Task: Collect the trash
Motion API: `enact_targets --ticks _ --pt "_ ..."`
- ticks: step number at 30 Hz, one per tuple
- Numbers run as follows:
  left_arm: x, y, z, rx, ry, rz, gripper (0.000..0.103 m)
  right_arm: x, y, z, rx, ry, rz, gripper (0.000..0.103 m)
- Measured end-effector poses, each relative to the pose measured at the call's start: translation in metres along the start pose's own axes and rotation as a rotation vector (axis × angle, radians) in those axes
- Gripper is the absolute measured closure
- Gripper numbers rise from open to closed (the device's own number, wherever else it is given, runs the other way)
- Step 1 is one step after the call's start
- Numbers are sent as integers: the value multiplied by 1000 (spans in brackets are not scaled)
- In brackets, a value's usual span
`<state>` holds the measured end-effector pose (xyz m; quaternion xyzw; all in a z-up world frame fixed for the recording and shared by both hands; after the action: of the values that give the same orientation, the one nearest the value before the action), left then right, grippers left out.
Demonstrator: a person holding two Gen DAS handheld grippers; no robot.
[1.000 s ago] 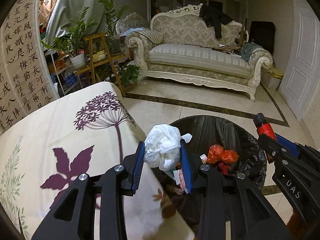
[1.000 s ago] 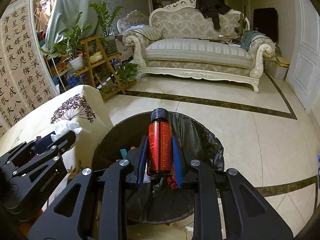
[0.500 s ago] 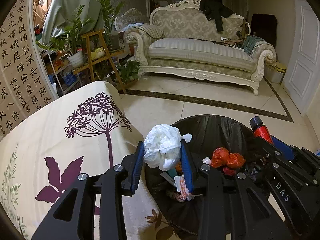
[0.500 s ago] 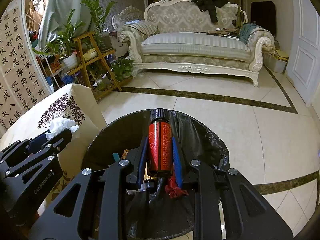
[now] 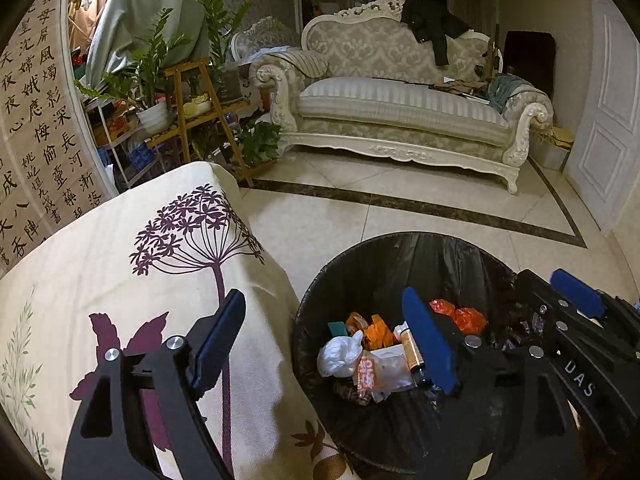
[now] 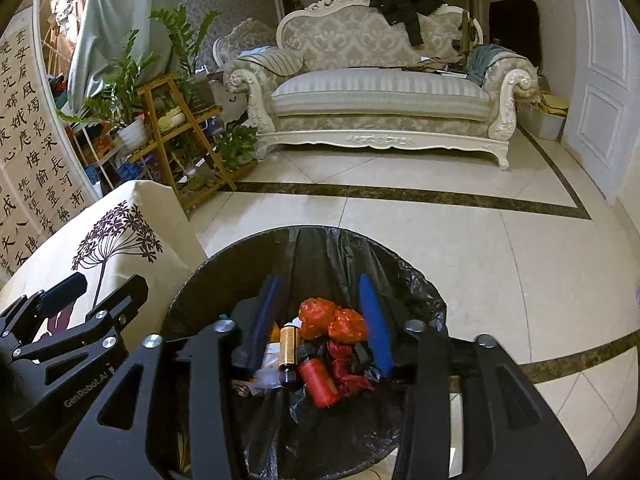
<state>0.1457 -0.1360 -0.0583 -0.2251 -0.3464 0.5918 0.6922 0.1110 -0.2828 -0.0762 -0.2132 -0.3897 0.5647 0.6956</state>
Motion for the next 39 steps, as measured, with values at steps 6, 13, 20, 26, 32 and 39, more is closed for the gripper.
enact_targets --ticks 6,13,20,26,32,39 --pt "4 1 4 -4 -9 8 22 0 0 7 -15 27 4 46" --pt "19 5 20 -19 -10 54 19 8 4 22 -32 47 27 38" --pt "31 17 50 -64 -30 51 18 20 17 48 -41 47 47 31" --pt "41 32 78 -83 -41 60 18 32 30 77 -66 39 64 26" --pt "52 43 103 -92 -26 86 18 40 39 105 -91 25 76 26" --pt "64 56 125 -108 -30 102 17 48 47 130 -111 14 89 25"
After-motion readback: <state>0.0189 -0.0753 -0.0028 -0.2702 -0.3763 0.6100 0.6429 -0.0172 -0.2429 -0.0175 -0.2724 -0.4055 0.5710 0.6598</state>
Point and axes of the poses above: each gripper's, at about its wrist camera, not at the fingertips, and z roughly against the way its jaws point, x to its left, y to its underside, the point moved 2 cm from there along -z, roughly the way its jaws point, and after that the axes turned 14 degrees about -y, right-handed, at the moved point
